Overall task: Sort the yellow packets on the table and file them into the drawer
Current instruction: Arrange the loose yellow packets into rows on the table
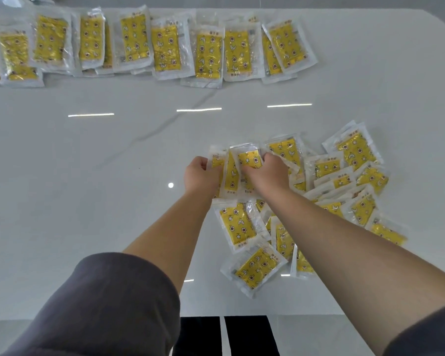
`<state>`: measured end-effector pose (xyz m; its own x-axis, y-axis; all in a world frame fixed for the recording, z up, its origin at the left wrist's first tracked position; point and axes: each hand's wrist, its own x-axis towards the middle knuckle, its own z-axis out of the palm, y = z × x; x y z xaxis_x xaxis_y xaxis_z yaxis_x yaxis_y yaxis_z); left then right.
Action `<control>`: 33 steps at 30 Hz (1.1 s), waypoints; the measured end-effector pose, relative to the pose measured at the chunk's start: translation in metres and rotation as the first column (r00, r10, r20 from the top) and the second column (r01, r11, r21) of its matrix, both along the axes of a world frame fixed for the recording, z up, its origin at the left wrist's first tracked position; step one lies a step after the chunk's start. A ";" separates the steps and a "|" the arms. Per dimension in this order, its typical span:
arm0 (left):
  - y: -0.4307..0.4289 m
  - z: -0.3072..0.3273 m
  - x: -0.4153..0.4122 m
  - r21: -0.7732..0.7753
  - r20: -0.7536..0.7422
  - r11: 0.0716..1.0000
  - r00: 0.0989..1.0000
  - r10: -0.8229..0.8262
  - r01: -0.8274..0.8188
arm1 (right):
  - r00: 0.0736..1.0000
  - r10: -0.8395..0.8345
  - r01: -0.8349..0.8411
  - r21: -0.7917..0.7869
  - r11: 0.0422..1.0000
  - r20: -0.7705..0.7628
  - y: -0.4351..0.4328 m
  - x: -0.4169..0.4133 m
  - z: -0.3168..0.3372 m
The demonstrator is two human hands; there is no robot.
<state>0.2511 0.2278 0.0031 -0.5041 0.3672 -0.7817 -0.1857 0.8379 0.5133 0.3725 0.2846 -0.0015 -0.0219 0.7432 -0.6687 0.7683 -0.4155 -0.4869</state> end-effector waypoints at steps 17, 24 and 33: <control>0.010 0.026 -0.130 0.155 0.013 0.975 0.987 0.162 -0.162 | 0.964 -0.119 0.150 0.117 0.982 -0.237 0.053 -0.057 0.058; 0.063 0.041 -0.244 0.244 -0.026 0.966 0.995 0.094 -0.085 | 0.916 -0.265 0.289 0.035 0.957 -0.301 0.092 -0.155 0.058; 0.108 0.035 -0.371 0.213 -0.213 0.977 0.976 0.053 -0.006 | 0.872 -0.248 0.260 -0.030 0.965 -0.422 0.128 -0.296 0.049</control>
